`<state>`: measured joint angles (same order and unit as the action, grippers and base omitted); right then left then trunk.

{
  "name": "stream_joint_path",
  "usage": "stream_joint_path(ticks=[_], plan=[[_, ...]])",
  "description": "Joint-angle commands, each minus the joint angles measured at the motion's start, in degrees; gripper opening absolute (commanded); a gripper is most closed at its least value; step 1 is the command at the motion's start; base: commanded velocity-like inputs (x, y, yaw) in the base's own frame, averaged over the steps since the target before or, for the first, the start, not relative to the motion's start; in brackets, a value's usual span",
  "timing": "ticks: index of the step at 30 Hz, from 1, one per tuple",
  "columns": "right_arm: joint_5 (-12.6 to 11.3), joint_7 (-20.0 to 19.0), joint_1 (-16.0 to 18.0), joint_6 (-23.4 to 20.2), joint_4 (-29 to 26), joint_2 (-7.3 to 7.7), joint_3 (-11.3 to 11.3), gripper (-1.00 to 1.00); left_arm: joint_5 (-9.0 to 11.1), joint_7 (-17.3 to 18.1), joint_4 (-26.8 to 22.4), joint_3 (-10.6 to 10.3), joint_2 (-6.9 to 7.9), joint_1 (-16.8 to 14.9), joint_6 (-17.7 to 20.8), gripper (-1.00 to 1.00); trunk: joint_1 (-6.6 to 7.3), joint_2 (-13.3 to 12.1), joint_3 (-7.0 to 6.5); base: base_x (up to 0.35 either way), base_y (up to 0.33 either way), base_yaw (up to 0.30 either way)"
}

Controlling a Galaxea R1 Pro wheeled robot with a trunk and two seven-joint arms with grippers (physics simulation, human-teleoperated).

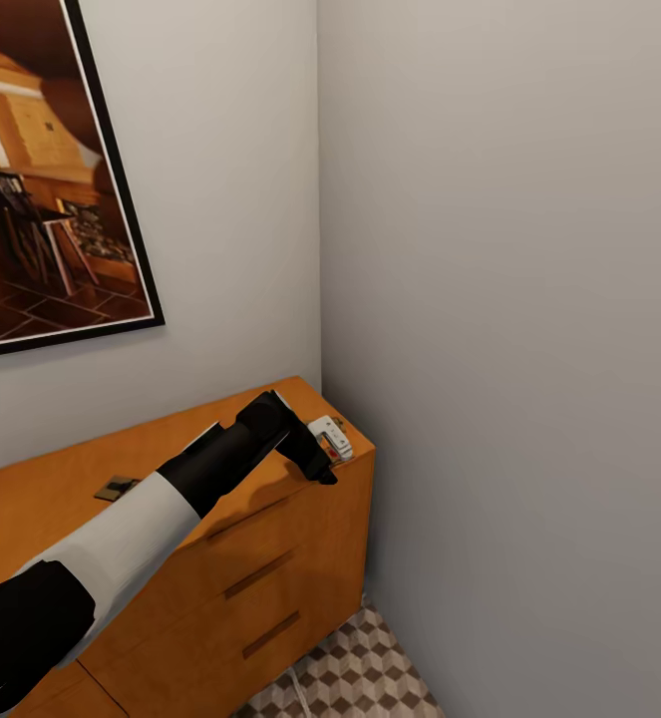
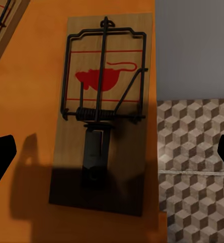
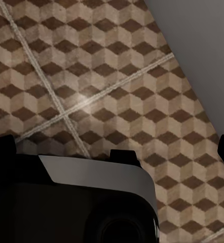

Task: Take the four mousetraps from the cabinet in the bathroom and place them on the bathroom floor. Make sure all four end up on the same floor surface, and ensure that at least two of them are either under or directly next to the same bathroom sink.

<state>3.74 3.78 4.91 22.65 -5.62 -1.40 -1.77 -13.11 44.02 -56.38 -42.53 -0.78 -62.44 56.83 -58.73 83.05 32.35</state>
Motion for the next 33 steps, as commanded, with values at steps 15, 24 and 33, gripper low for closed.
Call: stream_joint_path(ticks=[15,24,33], plan=[[0.39,0.43,0.10,0.11,0.03,-0.01,-0.16,1.00,-0.60,0.54,-0.04,-0.14,0.05,-0.05,0.12,1.00,0.00,0.03,0.79,0.000,0.000,0.000],[0.37,0.40,0.09,0.11,0.05,-0.01,-0.16,1.00,-0.60,0.54,-0.04,-0.18,0.09,-0.05,0.12,1.00,0.00,0.03,1.31,0.000,0.000,0.000],[0.36,0.43,0.07,0.11,0.06,-0.01,-0.16,1.00,-0.53,0.54,0.02,-0.18,0.15,-0.05,0.13,1.00,0.00,0.03,1.70,0.000,0.000,0.000]])
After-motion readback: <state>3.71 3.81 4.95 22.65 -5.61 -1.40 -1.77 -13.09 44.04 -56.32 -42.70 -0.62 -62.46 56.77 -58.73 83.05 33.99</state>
